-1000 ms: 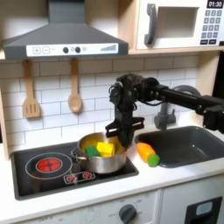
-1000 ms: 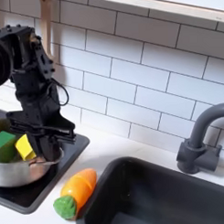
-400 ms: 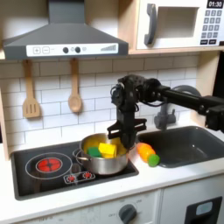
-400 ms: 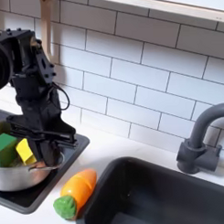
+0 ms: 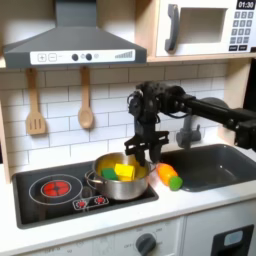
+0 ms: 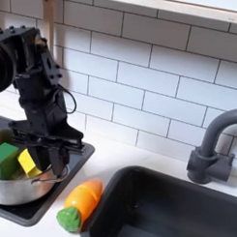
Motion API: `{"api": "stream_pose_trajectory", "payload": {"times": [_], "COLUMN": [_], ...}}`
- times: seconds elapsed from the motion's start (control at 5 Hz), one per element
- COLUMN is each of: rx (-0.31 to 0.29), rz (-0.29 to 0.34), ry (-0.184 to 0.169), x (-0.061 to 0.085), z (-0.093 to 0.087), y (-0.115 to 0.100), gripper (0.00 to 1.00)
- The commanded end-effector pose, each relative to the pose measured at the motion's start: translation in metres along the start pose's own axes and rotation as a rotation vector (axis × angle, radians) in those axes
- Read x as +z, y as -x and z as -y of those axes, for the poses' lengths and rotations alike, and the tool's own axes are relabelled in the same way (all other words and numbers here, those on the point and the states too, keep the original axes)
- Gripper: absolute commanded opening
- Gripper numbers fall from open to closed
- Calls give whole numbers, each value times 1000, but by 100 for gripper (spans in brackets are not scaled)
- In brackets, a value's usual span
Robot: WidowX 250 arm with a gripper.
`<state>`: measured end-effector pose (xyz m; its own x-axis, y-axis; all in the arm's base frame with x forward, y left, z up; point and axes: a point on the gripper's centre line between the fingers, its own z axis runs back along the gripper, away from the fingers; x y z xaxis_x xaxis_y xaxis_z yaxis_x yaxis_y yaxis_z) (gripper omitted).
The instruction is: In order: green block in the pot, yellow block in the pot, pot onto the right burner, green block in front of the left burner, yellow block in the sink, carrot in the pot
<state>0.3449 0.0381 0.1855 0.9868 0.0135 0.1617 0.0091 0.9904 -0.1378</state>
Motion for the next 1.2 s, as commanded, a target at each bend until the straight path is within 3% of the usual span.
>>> {"api": "stream_pose_trajectory", "payload": {"times": [0.0, 0.2, 0.4, 0.6, 1.0], "rx": [74, 126, 118, 165, 160], "rz": [3, 8, 17, 31, 48], "ry": [-13, -17, -39, -52, -80], "x": [19, 21, 24, 29, 29], "z": [-1, -5, -13, -29, -53], "y": [-4, -4, -5, -6, -11], "gripper": [100, 100, 100, 100, 100]}}
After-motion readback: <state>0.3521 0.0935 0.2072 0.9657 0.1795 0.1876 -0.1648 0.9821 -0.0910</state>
